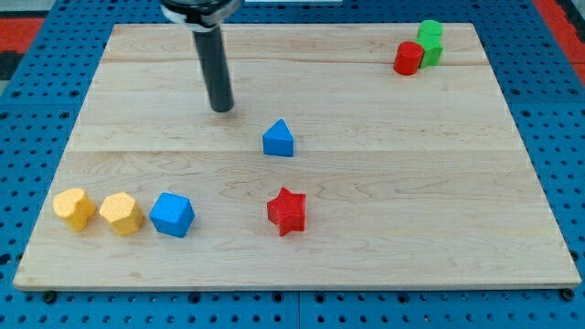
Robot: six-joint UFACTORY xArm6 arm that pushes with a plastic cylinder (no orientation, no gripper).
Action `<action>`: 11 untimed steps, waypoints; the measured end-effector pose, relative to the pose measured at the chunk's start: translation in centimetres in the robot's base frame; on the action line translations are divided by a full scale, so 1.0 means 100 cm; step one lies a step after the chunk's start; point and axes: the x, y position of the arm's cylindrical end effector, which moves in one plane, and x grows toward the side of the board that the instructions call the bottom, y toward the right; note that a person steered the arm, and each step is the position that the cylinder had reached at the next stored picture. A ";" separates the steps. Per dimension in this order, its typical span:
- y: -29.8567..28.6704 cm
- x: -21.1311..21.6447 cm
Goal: Push the blue triangle towards the top center of the board
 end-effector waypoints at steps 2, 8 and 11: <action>-0.031 0.029; 0.059 0.008; 0.021 -0.032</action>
